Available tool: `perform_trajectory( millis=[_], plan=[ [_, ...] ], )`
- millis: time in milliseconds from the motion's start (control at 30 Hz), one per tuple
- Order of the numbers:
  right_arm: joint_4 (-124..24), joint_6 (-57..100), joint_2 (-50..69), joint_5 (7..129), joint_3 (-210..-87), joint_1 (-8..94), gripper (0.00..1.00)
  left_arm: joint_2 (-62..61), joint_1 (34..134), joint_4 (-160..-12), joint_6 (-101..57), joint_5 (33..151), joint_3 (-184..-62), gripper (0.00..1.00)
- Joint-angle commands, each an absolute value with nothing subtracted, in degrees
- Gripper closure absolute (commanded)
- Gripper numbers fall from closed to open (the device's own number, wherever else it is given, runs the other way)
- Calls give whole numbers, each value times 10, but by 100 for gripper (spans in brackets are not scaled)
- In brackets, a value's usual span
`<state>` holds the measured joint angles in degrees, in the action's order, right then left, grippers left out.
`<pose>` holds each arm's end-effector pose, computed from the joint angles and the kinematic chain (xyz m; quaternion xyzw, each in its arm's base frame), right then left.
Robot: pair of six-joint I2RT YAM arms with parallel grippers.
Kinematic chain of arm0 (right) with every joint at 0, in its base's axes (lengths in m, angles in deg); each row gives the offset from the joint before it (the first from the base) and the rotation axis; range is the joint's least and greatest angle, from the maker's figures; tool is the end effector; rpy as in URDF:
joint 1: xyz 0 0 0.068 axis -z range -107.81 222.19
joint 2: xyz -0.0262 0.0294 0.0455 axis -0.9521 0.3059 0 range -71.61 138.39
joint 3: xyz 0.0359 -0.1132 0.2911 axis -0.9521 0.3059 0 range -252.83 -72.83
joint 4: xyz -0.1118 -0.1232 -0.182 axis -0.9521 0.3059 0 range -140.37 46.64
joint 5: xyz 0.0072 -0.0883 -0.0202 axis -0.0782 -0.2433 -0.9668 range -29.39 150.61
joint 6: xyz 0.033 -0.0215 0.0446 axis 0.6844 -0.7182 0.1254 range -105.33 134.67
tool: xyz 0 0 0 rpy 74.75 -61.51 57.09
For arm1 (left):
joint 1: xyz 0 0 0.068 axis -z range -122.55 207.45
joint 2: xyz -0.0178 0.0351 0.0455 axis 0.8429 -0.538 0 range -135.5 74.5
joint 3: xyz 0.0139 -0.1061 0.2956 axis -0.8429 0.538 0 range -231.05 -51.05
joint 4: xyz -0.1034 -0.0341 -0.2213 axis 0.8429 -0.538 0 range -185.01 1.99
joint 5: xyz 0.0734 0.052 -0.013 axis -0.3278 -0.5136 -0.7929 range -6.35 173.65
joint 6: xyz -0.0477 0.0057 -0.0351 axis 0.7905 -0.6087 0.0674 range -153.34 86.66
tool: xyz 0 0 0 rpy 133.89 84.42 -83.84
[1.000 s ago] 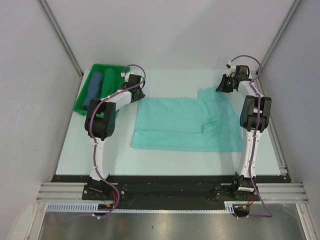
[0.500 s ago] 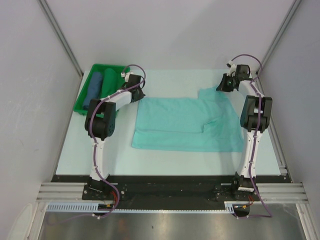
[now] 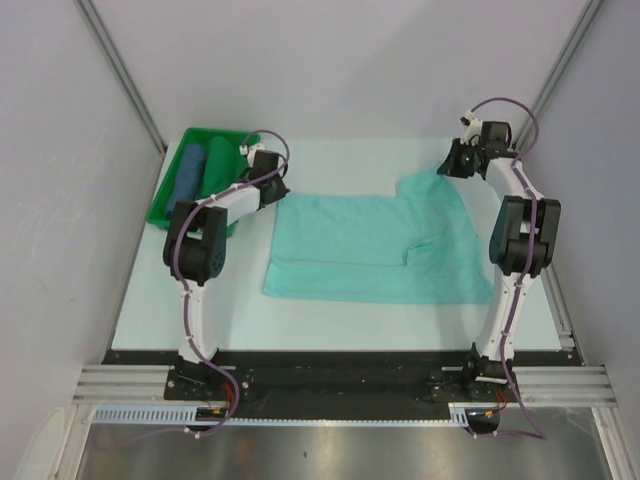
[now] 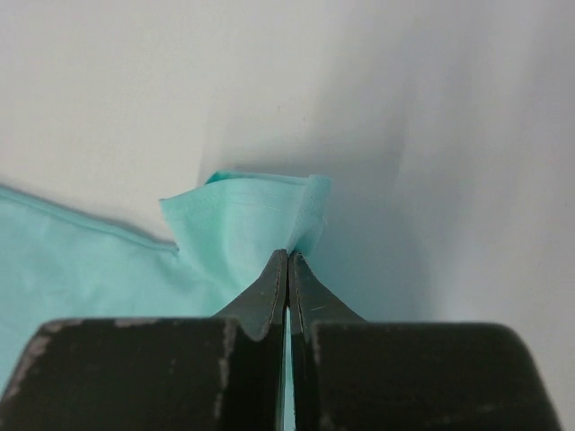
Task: Roll the t-shirts
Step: Fold the T-shirt at the center of the board.
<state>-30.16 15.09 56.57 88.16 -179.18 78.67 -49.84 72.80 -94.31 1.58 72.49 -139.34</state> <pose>0.5271 -0.0395 0.2497 -0.0432 0.8916 0.1964 0.4057 0.4842 -0.1242 0.2018 -0.1935 0.8905 -0.0903 0.4017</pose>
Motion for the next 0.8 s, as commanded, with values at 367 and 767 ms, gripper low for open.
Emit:
perform_trajectory(
  millis=[367, 767],
  plan=[
    [-287, 119, 348, 926, -1614, 823, 100, -319, 727, -863, 12, 742, -1225, 100],
    [-187, 39, 248, 980, -1506, 874, 100, -239, 732, -833, 44, 741, -1092, 100]
  ],
)
